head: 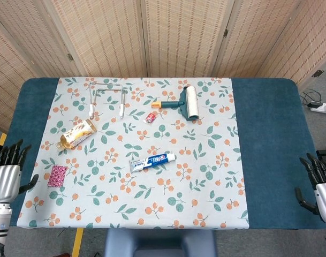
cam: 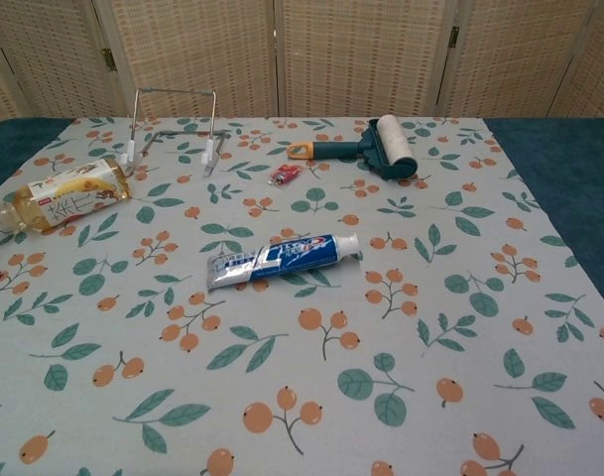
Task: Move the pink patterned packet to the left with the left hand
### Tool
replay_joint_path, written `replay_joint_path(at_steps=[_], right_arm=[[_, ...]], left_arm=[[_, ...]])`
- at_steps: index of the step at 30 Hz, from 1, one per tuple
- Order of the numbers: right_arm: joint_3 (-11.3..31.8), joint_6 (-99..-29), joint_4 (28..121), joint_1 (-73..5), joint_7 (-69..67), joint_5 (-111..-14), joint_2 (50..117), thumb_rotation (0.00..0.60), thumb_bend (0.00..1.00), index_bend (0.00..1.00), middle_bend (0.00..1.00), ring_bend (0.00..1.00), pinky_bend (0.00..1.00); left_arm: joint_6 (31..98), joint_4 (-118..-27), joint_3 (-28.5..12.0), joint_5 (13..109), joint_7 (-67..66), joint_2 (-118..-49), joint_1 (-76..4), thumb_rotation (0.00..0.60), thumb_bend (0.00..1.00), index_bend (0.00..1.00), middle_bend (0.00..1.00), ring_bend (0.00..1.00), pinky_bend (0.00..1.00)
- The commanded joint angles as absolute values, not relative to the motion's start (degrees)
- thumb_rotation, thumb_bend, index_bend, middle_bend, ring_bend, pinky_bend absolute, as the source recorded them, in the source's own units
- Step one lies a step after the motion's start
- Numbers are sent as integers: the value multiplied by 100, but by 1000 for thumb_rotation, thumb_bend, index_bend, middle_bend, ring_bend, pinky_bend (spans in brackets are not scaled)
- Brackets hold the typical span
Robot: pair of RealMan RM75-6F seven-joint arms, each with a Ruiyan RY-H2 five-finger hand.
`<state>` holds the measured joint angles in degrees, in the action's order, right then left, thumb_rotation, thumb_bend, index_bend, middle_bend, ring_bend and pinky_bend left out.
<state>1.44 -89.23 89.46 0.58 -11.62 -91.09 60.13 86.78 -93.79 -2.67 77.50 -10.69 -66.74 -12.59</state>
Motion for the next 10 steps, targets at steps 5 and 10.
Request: replay_joint_path(at_steps=[5, 10], right_arm=[[78, -8851, 8847, -66, -1314, -9340, 6053, 600, 495, 0, 0, 0, 0], [98, -8868, 8865, -153, -1188, -9449, 6215, 600, 495, 0, 0, 0, 0]], left_arm=[[9080, -9506, -11, 8264, -1227, -6734, -884, 600, 341, 137, 0, 0, 0], [9097, -9590, 54, 8387, -1274, -6706, -772, 600, 341, 138, 0, 0, 0]])
